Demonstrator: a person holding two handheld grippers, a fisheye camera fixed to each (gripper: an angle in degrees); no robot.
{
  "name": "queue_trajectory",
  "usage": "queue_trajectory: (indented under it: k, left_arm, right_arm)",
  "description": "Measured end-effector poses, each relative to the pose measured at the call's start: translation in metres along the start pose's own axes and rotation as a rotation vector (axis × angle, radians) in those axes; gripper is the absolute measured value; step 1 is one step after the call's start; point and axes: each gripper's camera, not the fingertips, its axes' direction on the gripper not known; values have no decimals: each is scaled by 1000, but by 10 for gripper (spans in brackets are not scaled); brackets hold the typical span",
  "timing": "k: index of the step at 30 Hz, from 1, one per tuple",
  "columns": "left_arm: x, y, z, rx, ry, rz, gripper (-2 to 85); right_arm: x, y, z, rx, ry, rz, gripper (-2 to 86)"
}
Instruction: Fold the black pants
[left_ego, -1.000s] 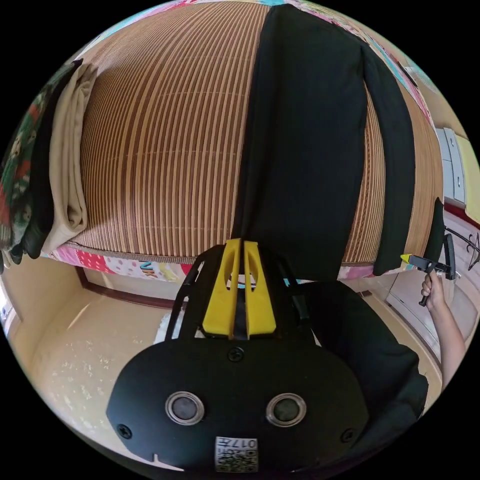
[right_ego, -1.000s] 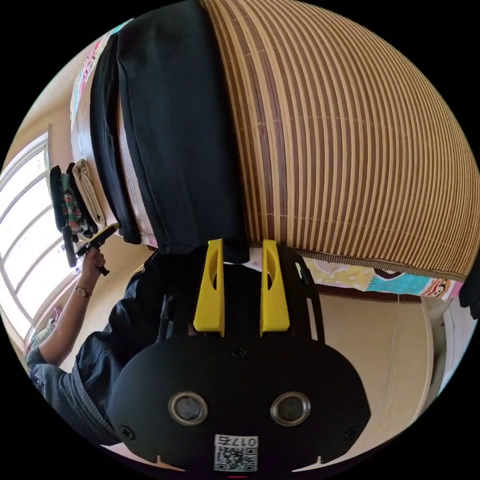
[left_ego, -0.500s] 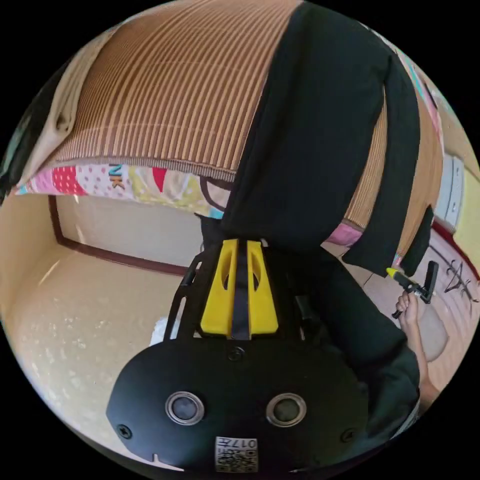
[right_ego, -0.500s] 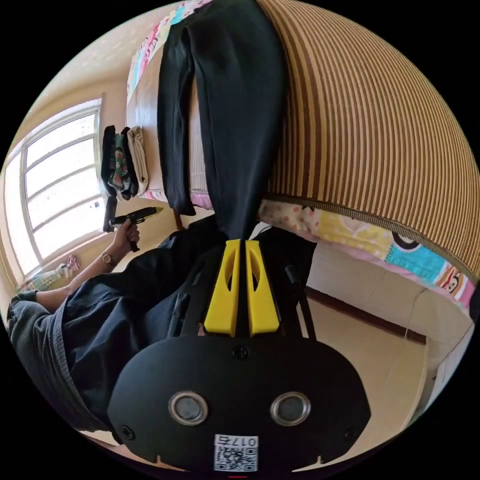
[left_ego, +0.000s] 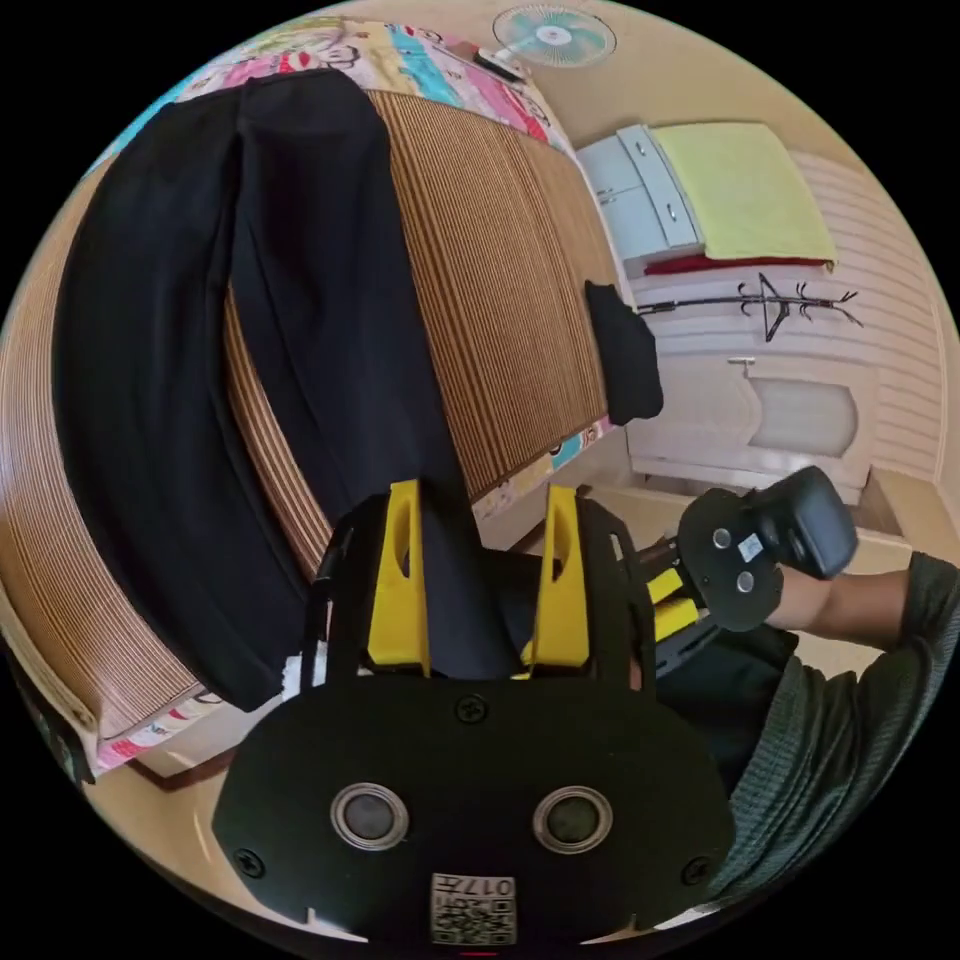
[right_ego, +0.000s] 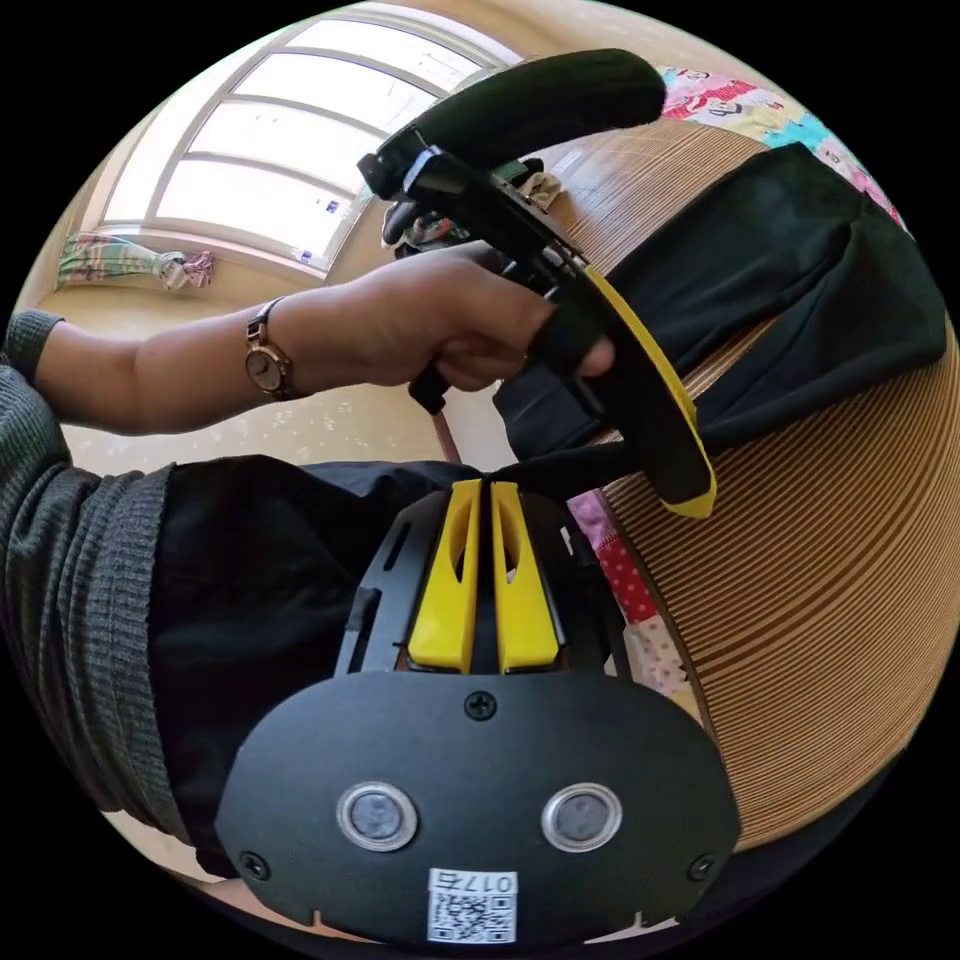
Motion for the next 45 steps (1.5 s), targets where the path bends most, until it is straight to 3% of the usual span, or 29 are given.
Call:
queue_trajectory:
  k: [4,9,14,23,28,30,32,35,41,45]
  left_arm:
    - [-7,4,15,-84,-155,-8,48]
    - [-46,41,16,-34,-28,-140,19]
    - [-68,71,7,28,56,-207,13]
    - [-92,100,-7,75,164,-266,12]
    - [-110,108,-15,90,239,-268,11]
    - [-129,118,-21,105,299,-310,10]
    - [-146,133,-27,148,386,-364,8]
    - [-183,178,-32,270,560,-503,5]
    - [-224,256,-56,382,584,-648,0]
    - [-249,273,-70,402,487,-682,-1]
  right_arm:
    - [15,6,5,-76,12,-13,30]
    - [115,43,-8,-157,-43,262,54]
    - [272,35,-98,131,-191,627,88]
    - [404,-94,-174,709,-153,862,119]
    - [402,-177,-164,692,-1,933,69]
    - [378,-215,-169,593,218,951,51]
    - [318,-275,-163,490,543,834,40]
    - [236,-350,-140,458,795,649,33]
    - [144,-479,-85,496,807,395,29]
    - [164,-541,-31,390,698,368,28]
